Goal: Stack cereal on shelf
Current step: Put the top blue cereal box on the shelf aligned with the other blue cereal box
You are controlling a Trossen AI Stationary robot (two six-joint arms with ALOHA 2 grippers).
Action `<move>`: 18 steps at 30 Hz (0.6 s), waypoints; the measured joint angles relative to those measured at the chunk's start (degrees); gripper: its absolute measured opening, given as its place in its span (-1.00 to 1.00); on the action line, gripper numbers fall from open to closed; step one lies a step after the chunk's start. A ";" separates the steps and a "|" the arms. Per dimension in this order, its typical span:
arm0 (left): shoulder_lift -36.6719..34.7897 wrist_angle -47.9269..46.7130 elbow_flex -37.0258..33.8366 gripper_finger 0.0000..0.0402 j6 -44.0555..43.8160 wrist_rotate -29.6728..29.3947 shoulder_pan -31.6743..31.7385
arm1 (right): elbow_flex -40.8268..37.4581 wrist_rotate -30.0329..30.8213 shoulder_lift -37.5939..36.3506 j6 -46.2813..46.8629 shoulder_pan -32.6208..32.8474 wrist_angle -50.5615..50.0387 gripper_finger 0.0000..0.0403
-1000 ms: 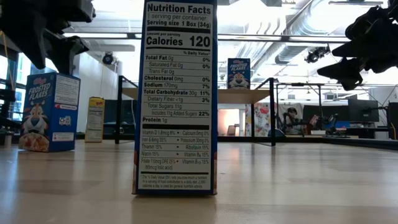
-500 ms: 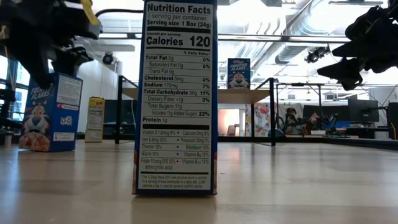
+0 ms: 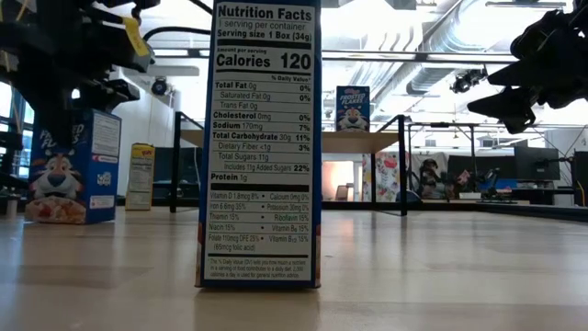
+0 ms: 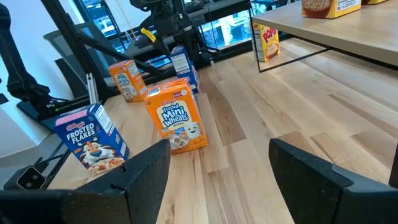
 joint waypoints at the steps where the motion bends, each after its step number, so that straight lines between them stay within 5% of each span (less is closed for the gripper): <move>1: -0.02 0.09 0.00 -0.01 -0.29 -0.02 0.00 | 0.00 0.01 0.00 0.00 0.00 0.00 0.32; 18: -0.07 5.12 0.00 -0.11 -1.98 1.97 0.00 | 0.00 -0.20 0.00 0.46 0.00 1.05 0.32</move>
